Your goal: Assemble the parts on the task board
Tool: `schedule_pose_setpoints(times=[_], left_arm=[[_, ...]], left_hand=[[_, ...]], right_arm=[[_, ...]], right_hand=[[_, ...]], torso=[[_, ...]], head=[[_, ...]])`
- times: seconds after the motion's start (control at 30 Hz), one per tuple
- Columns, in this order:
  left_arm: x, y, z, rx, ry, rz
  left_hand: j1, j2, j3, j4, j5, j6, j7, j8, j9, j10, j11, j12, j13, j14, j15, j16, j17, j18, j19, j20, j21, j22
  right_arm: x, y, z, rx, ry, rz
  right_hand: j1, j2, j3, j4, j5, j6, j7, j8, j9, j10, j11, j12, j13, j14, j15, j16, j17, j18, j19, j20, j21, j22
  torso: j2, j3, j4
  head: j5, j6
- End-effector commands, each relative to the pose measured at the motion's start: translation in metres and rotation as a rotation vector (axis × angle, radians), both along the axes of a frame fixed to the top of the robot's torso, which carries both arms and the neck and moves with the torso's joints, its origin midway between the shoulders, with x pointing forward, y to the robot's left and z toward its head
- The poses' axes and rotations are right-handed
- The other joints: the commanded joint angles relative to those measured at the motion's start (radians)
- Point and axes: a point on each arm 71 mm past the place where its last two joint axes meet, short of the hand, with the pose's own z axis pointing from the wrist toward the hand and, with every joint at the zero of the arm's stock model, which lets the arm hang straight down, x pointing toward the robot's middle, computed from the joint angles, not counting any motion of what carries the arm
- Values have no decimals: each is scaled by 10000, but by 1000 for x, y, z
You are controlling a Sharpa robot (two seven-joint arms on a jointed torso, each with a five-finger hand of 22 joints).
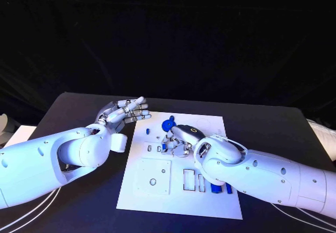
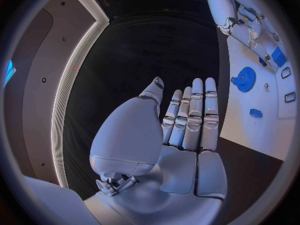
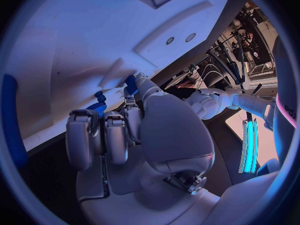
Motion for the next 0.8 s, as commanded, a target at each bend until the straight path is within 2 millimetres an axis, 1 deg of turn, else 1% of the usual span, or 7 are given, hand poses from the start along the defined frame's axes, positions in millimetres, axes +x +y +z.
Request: schedule_pose_setpoints(times=[0.03,0.2,0.43,0.8], left_arm=[[0,-2,1,-132,-66,-185],[0,-2,1,-132,-65,-186],[0,-2,1,-133,-67,-188],[0,-2,1,-125,-73,-166]], left_hand=[[-18,97,-13,-61,-34,8,45,-68,-3,-21,19,-46,-7,7,58,-34,12,120,42,55,-43,-11],[-18,97,-13,-61,-34,8,45,-68,-3,-21,19,-46,-7,7,58,-34,12,120,42,55,-43,-11],[-18,97,-13,-61,-34,8,45,-68,-3,-21,19,-46,-7,7,58,-34,12,120,42,55,-43,-11],[-18,97,-13,-61,-34,8,45,-68,-3,-21,19,-46,-7,7,58,-34,12,120,42,55,-43,-11]], right_arm=[[-2,-4,-17,-1229,763,27],[-3,-2,-18,-1399,889,86],[-4,-2,-18,-1600,881,59],[-4,-2,-16,-1497,629,-136]], right_hand=[[-95,-16,-47,43,11,184,-152,-31,-14,-95,-34,-325,-617,1022,-6,-44,2457,-194,129,-51,3,684],[-206,-110,-68,96,-24,44,-83,-133,-51,-299,21,-818,-906,1019,37,-53,2444,-189,113,-20,-14,659],[-399,-345,-150,204,-24,-145,17,-259,-100,-558,106,-1463,-1292,1016,110,-61,2434,-184,97,45,-33,634],[-556,-563,-204,347,31,-363,101,-323,-145,-696,179,-1853,-1543,1015,173,-66,2429,-180,85,109,-48,616]], torso=[[-2,-1,-6],[-8,-6,-5],[-6,-7,10],[1,-5,8]], head=[[-3,-17],[-18,-16],[-70,-14],[-62,7]])
